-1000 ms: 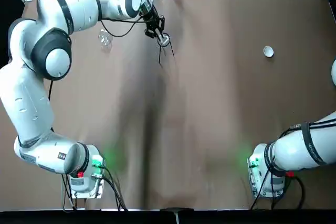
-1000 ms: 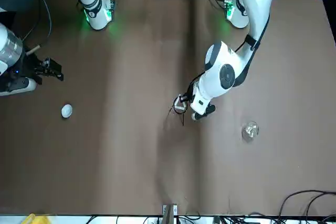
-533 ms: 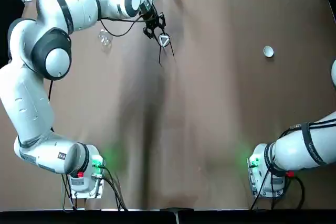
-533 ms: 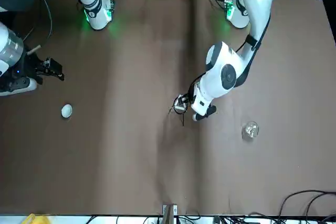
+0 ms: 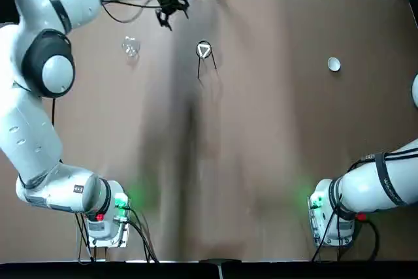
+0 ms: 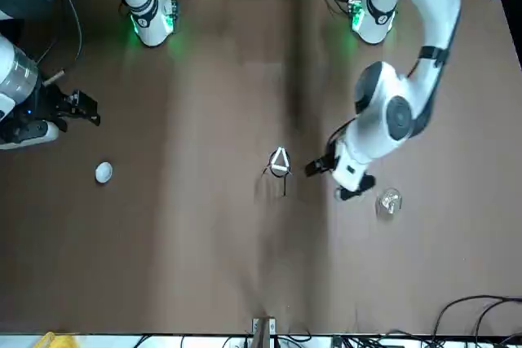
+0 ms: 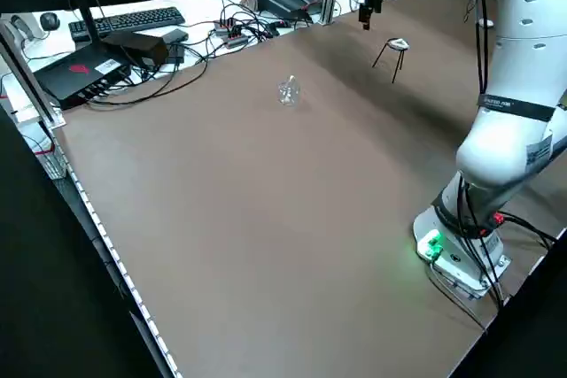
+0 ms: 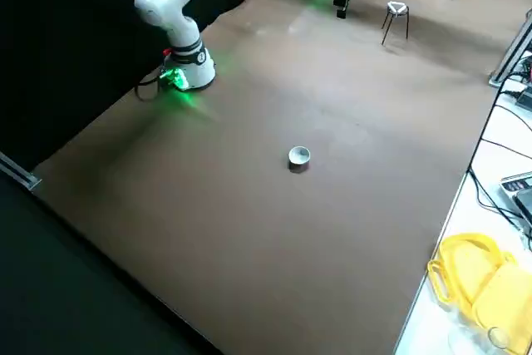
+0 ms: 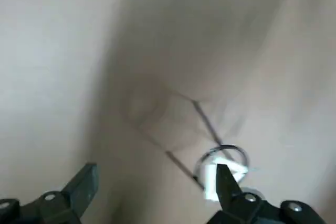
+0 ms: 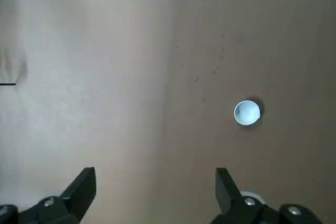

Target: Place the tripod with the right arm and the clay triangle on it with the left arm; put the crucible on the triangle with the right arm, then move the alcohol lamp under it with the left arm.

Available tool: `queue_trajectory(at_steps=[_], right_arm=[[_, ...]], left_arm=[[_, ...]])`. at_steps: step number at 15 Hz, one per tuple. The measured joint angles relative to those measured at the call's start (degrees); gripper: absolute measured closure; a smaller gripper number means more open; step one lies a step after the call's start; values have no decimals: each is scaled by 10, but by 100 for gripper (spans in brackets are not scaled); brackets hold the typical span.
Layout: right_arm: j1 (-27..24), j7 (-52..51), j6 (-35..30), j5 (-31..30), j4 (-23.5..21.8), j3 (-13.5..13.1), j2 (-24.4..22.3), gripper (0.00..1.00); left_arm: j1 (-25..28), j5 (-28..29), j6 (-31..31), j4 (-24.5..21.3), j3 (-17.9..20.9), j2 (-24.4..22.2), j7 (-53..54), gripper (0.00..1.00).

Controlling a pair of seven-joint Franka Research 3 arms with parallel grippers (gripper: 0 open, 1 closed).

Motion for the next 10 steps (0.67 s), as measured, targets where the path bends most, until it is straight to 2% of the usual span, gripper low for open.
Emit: queue_trajectory(at_steps=[2,4,10], right_arm=[[0,0,1,0,-1,0,0,0],[0,0,2,0,-1,0,0,0],[-3,1,2,0,-10,-1,1,0]], left_arm=[[28,36,-66,22,0,-9,43,0],[54,53,-102,35,-1,-15,104,0],[144,57,-180,39,-1,-44,320,0]])
